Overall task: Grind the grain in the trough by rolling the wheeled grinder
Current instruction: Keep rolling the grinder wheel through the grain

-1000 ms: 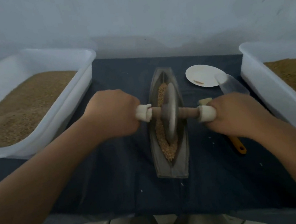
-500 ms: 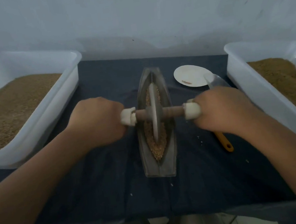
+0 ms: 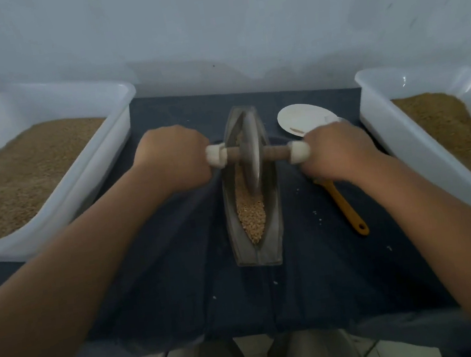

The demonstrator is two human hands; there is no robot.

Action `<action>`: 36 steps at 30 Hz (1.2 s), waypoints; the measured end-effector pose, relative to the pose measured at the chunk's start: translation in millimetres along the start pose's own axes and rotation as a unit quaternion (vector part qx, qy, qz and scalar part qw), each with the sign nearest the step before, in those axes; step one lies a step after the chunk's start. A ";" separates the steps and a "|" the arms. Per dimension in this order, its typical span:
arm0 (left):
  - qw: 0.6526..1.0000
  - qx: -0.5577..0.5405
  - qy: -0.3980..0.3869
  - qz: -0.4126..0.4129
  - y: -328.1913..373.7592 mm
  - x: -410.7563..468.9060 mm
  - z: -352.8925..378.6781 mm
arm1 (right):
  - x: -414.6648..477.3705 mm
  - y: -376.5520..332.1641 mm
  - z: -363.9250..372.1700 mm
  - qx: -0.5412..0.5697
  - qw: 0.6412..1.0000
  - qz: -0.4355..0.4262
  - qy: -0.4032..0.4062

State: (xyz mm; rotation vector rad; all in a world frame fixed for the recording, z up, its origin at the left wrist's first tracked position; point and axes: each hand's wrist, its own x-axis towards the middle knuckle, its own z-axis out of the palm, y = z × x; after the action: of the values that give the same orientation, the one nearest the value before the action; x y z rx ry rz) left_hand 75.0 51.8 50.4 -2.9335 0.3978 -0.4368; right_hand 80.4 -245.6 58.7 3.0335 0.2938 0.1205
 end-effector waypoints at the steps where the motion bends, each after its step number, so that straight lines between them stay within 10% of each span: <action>1: 1.000 0.013 0.008 0.016 0.0 -16.2 -1.5 | -15.4 2.4 1.3 0.009 0.999 -0.020 -0.024; 13: 0.999 -0.021 -0.028 -0.034 -6.3 33.1 9.3 | 25.4 -5.3 5.7 -0.002 0.996 0.021 0.092; 25: 0.993 0.036 0.073 0.083 -11.7 -51.6 0.9 | -56.5 3.9 -6.0 0.065 0.994 -0.059 -0.066; 30: 0.999 -0.022 -0.027 -0.024 -6.4 16.3 11.0 | 2.6 -6.0 7.7 -0.015 0.996 0.025 0.089; 36: 1.000 -0.002 -0.019 -0.007 -5.1 14.9 9.6 | 4.4 -2.8 7.7 -0.004 0.998 0.023 0.062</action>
State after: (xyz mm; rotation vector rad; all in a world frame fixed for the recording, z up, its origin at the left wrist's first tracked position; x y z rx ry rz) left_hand 92.8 53.5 46.2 -2.9450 0.3736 -0.3827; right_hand 84.8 -242.7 51.1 3.0320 0.2311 0.3121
